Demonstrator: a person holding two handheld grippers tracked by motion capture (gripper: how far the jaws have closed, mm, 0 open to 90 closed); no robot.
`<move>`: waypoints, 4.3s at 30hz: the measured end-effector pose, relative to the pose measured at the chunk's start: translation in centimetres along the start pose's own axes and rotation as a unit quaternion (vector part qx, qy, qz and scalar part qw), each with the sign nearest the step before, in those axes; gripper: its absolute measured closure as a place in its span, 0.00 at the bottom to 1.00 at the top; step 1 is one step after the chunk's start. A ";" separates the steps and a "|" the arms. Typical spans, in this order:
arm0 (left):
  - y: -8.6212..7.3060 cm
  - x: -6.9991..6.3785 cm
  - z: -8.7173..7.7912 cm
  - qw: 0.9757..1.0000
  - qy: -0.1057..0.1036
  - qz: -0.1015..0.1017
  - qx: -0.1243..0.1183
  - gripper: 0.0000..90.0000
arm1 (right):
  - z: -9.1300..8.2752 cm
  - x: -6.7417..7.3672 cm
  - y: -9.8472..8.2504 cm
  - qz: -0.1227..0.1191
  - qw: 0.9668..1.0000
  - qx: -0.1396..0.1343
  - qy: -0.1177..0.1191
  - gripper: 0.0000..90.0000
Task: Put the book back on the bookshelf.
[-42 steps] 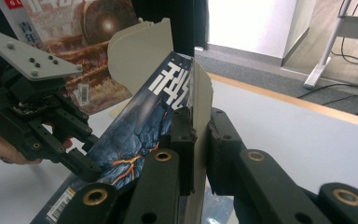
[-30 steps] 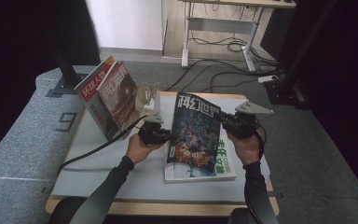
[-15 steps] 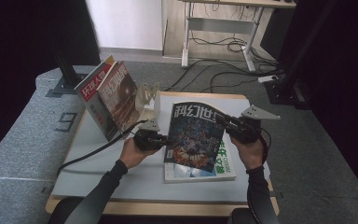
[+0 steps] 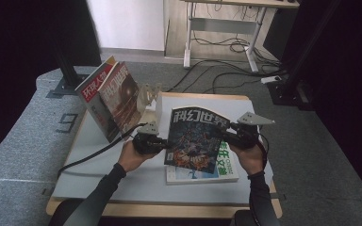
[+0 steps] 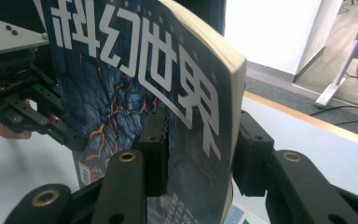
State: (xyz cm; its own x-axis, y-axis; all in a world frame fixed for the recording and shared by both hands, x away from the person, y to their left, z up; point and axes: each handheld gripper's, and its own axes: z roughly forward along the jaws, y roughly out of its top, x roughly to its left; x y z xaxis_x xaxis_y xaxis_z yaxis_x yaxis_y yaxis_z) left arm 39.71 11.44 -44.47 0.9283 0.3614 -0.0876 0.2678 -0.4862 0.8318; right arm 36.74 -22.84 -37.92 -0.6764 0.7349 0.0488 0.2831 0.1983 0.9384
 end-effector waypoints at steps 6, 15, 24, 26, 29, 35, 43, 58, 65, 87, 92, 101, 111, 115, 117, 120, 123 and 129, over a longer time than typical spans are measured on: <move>-0.2 -0.2 -0.2 1.000 -0.002 0.007 -0.001 0.92 | 0.5 0.0 -1.0 0.006 1.000 0.009 0.006 0.65; -0.4 -0.2 -0.4 1.000 -0.006 0.004 -0.005 0.91 | 0.3 -0.3 -1.7 0.017 1.000 0.003 0.013 0.78; 0.3 -0.5 -0.5 0.999 0.014 0.034 0.009 0.82 | 0.0 0.6 -0.9 0.003 1.000 -0.005 0.021 0.89; 0.6 -0.5 -0.4 0.999 0.012 0.035 0.004 0.80 | 0.0 0.7 -0.8 0.002 1.000 -0.007 0.024 0.89; 1.2 -0.4 -0.5 0.999 0.011 0.029 -0.010 0.79 | 0.0 1.0 -0.7 -0.004 1.000 -0.006 0.023 0.90; 2.0 -0.2 -0.6 1.000 0.011 0.023 -0.016 0.79 | -0.1 1.3 -0.7 -0.010 1.000 -0.008 0.026 0.90; 3.6 0.1 -0.4 0.999 0.022 0.003 -0.024 0.77 | -0.2 1.3 -0.7 -0.012 1.000 -0.009 0.026 0.89; 6.3 0.2 -1.4 0.999 0.029 0.004 -0.019 0.79 | -0.4 1.3 -0.9 -0.011 0.999 -0.015 0.033 0.87; 7.3 -0.2 -1.9 0.999 0.029 0.021 -0.014 0.86 | -0.5 1.1 -0.9 -0.006 0.999 -0.016 0.027 0.84; 6.7 -0.3 -3.3 0.999 0.019 0.005 -0.035 0.92 | 0.7 0.2 -2.8 -0.001 1.000 0.021 -0.005 0.48; 6.2 0.3 -4.1 0.999 0.025 -0.016 -0.043 0.92 | 0.8 -0.3 -3.6 0.005 0.999 0.040 -0.010 0.43; 5.9 0.7 -5.4 0.997 0.043 -0.032 -0.047 0.92 | 1.6 -1.1 -5.3 0.013 0.996 0.088 -0.025 0.33; 5.5 0.9 -7.5 0.996 0.062 -0.042 -0.057 0.92 | 2.7 -1.6 -7.4 0.014 0.990 0.137 -0.038 0.17; 5.3 0.9 -7.9 0.995 0.065 -0.045 -0.059 0.92 | 2.9 -2.0 -8.2 0.027 0.988 0.148 -0.044 0.14; 5.1 0.9 -8.5 0.995 0.068 -0.046 -0.061 0.92 | 3.0 -2.1 -8.6 0.029 0.986 0.155 -0.051 0.11; 4.9 0.9 -8.9 0.994 0.071 -0.047 -0.063 0.92 | 3.1 -2.2 -9.2 0.035 0.985 0.159 -0.055 0.02; 4.7 0.9 -9.2 0.994 0.074 -0.050 -0.064 0.92 | 3.2 -2.4 -9.8 0.041 0.984 0.162 -0.057 0.01; 4.3 0.9 -10.8 0.992 0.098 -0.055 -0.066 0.92 | 3.4 -2.5 -10.7 0.049 0.983 0.168 -0.057 0.00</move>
State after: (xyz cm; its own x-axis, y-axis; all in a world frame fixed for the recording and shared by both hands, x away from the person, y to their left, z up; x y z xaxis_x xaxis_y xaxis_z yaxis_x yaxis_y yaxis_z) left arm 38.92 18.28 -35.10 0.8245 0.5596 -0.0841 0.3160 -0.3320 0.8888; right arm 37.69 -24.64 -49.26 -0.5585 0.8259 0.0770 0.5655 0.3112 0.7638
